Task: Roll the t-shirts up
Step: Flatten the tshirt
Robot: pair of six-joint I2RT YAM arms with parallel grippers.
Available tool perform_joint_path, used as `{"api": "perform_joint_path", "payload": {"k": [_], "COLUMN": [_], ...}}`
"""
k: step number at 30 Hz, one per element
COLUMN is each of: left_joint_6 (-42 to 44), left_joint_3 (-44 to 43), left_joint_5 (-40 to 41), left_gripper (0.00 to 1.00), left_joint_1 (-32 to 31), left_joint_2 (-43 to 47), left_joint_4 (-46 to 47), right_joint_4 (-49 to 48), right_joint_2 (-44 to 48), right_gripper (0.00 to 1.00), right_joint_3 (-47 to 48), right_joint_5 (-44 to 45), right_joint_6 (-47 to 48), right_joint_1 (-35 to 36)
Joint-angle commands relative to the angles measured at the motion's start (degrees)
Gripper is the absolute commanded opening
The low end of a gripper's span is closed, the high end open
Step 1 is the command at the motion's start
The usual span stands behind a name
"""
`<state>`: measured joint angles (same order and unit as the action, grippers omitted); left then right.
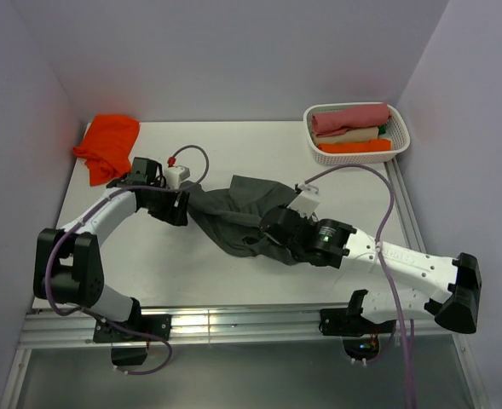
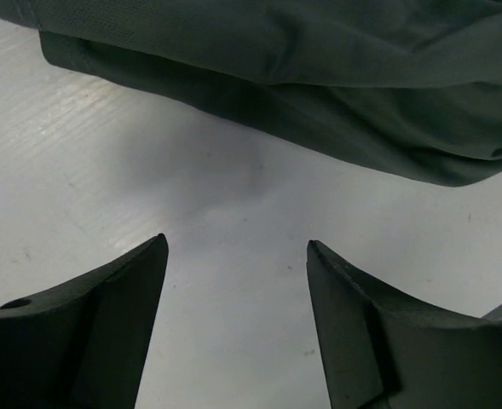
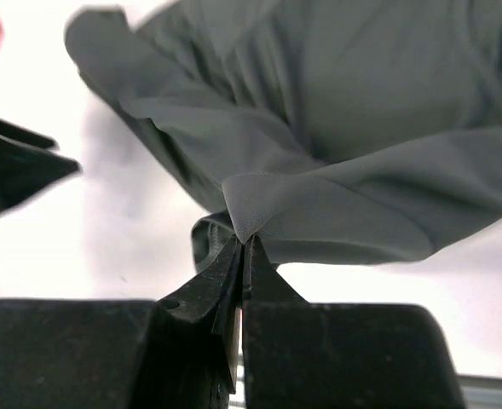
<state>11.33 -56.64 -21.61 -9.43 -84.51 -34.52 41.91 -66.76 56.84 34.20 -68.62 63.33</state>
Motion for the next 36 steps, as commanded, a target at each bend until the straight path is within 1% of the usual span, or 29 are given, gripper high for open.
{"api": "perform_joint_path", "payload": {"k": [1,5,6,10,14,17,18,19,22,25,29,30,32,34,36], "left_joint_6": [0.5,-1.7,-2.4,-5.1,-7.2,-7.2,-7.2,-7.4,-7.2,-5.7,-1.3,-0.9,-0.3,-0.7,-1.0], "left_joint_3": [0.6,-0.6,-0.9,-3.3,-6.8,-8.8,-9.3,-10.4,-13.8,-16.9,-22.6,-23.9,-28.2,-29.4,-29.1], "left_joint_5": [1.2,4.1,4.8,6.7,6.6,2.5,1.5,-1.0,-3.8,-4.6,-6.9,-7.1,-8.7,-9.8,-9.9], "left_gripper": [0.69,0.62,0.58,0.54,0.55,0.56,0.58,0.60,0.66,0.71,0.72,0.70,0.67,0.66,0.67], "left_joint_1": [-0.7,-0.7,-0.7,-0.5,-0.1,0.7,1.0,1.5,2.0,1.9,0.7,0.6,0.4,0.3,0.2], "left_joint_2": [-2.9,-7.9,-8.6,-13.5,-16.8,-17.4,-17.1,-16.5,-15.9,-16.3,-20.8,-23.6,-26.4,-28.9,-29.5], "left_joint_4": [6.1,10.4,11.5,14.9,16.2,15.2,14.1,13.6,11.1,11.1,9.6,8.9,4.9,3.9,5.1], "right_joint_4": [3.5,1.5,1.2,-0.6,-1.0,-0.8,-0.6,-0.7,-0.5,-1.0,-1.6,-1.8,-1.8,-1.7,-1.7], "right_joint_2": [2.4,6.0,6.4,7.3,5.2,3.3,3.0,2.6,1.5,1.3,1.7,1.8,1.8,1.7,1.4], "right_gripper": [0.00,0.00,0.00,0.00,0.00,0.00,0.00,0.00,0.00,0.00,0.00,0.00,0.00,0.00,0.00], "right_joint_3": [3.1,4.2,4.3,6.3,9.6,12.7,13.5,14.5,15.7,14.9,13.3,12.9,12.9,12.9,13.1], "right_joint_5": [4.3,3.3,3.0,0.8,-1.5,-3.3,-3.9,-4.4,-5.4,-6.5,-7.2,-7.4,-7.7,-7.7,-7.9], "right_joint_6": [4.1,8.2,8.9,13.2,18.3,21.3,22.0,23.1,24.1,24.3,24.0,23.9,23.8,23.8,23.9], "right_joint_1": [-3.0,-6.8,-7.6,-12.8,-19.8,-23.4,-24.0,-24.5,-24.8,-24.8,-24.8,-24.8,-24.8,-24.7,-24.8]}}
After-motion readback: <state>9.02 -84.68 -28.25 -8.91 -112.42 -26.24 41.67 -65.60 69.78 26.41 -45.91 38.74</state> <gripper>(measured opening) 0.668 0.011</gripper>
